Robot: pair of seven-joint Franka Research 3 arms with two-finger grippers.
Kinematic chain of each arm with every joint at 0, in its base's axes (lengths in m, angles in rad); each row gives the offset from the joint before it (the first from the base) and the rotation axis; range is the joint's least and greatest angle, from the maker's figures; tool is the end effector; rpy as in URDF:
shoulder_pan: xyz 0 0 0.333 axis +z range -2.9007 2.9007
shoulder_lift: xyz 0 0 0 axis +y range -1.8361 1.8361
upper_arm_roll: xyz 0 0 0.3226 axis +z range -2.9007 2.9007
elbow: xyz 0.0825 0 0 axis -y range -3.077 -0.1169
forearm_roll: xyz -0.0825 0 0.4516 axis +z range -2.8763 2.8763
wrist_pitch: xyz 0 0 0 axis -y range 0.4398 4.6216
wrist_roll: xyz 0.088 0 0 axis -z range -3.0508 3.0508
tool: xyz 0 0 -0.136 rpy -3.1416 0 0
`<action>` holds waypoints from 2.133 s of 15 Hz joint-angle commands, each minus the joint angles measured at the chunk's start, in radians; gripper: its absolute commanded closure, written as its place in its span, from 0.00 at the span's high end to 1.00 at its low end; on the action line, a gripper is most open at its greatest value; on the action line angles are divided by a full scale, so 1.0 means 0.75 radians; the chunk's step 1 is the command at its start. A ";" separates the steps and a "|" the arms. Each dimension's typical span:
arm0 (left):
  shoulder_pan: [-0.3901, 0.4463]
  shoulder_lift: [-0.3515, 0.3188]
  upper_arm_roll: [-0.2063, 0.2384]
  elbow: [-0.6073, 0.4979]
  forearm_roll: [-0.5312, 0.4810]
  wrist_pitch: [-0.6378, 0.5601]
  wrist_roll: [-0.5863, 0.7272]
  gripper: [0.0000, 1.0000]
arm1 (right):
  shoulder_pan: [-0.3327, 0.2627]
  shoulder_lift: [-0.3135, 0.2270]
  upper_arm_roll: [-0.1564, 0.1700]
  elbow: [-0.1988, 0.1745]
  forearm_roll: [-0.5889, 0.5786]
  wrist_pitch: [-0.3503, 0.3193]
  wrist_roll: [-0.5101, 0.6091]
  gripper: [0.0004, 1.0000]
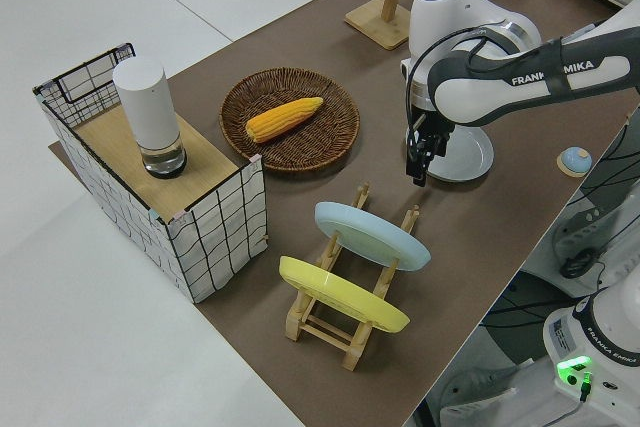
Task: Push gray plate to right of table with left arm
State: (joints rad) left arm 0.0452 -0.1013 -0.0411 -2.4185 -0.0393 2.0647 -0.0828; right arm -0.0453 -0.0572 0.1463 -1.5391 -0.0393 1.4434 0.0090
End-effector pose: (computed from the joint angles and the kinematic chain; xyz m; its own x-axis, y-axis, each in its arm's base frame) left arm 0.4883 -0.0007 0.2625 0.9620 0.1064 -0.2513 0.1109 -0.9938 0.0039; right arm 0.5866 0.0561 0.6426 0.9955 0.0863 -0.0385 0.0881 -0.9950 0.0478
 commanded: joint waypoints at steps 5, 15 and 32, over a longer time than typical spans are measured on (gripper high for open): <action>-0.056 -0.045 0.010 -0.097 -0.074 0.104 0.004 0.90 | -0.009 -0.010 0.003 -0.005 0.003 -0.002 -0.026 1.00; -0.056 -0.016 -0.002 -0.121 -0.074 0.184 -0.045 0.68 | -0.009 -0.010 0.001 -0.005 0.003 -0.002 -0.026 1.00; -0.071 0.014 -0.033 -0.122 -0.083 0.256 -0.184 0.00 | -0.009 -0.010 0.001 -0.005 0.003 -0.002 -0.026 1.00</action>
State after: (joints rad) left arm 0.0043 -0.0967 -0.0690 -2.4924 -0.0896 2.2242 -0.2051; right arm -0.0453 -0.0572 0.1463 -1.5391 -0.0393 1.4434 0.0090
